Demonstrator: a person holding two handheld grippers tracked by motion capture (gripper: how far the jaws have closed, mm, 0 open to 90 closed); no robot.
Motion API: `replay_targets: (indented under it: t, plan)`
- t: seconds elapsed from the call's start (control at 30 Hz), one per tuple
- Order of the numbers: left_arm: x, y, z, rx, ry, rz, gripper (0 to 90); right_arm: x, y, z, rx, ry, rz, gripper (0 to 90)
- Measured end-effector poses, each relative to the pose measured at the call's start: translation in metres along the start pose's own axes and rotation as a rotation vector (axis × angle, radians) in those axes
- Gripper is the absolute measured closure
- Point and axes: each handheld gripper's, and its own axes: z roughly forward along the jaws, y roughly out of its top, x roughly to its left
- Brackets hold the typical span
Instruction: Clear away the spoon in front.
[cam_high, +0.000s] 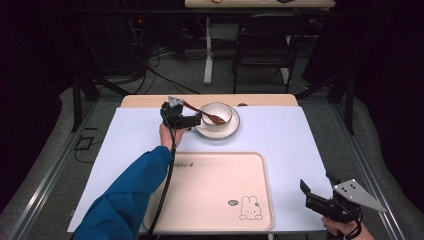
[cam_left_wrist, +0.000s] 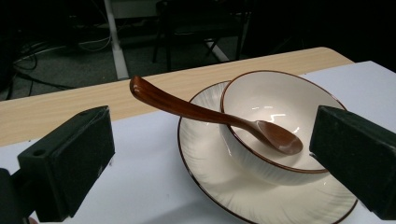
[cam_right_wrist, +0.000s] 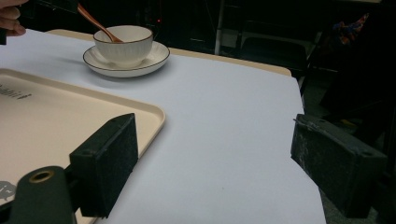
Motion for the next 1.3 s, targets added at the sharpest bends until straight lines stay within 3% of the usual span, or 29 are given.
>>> replay_targets:
  t: [0.23,0.43,0.57,0.7,0.8,0.87,1.3]
  plan:
    - [0.000,-0.002,0.012,-0.005,0.004,-0.049,1.8,0.000,0.000,0.000,-0.002,0.000,0.003,14.2]
    - [0.003,-0.002,0.018,-0.016,0.018,-0.087,14.5,0.000,0.000,0.000,-0.001,0.001,0.004,14.2]
    - [0.005,-0.004,0.022,-0.012,0.031,-0.093,17.0,0.000,0.000,0.000,0.001,0.000,0.005,14.1]
    - [0.010,-0.004,0.025,-0.026,0.038,-0.133,22.8,0.000,0.000,0.000,0.002,-0.002,0.002,14.1]
    - [0.010,-0.003,0.026,-0.031,0.058,-0.127,31.1,0.000,0.000,0.000,0.001,-0.004,0.004,14.2]
    - [0.011,-0.004,0.027,-0.035,0.064,-0.144,33.9,0.000,0.000,0.000,0.004,-0.006,0.003,14.2]
    - [0.012,-0.008,0.033,-0.054,0.063,-0.192,51.2,0.000,0.000,0.001,0.005,-0.007,0.005,14.2]
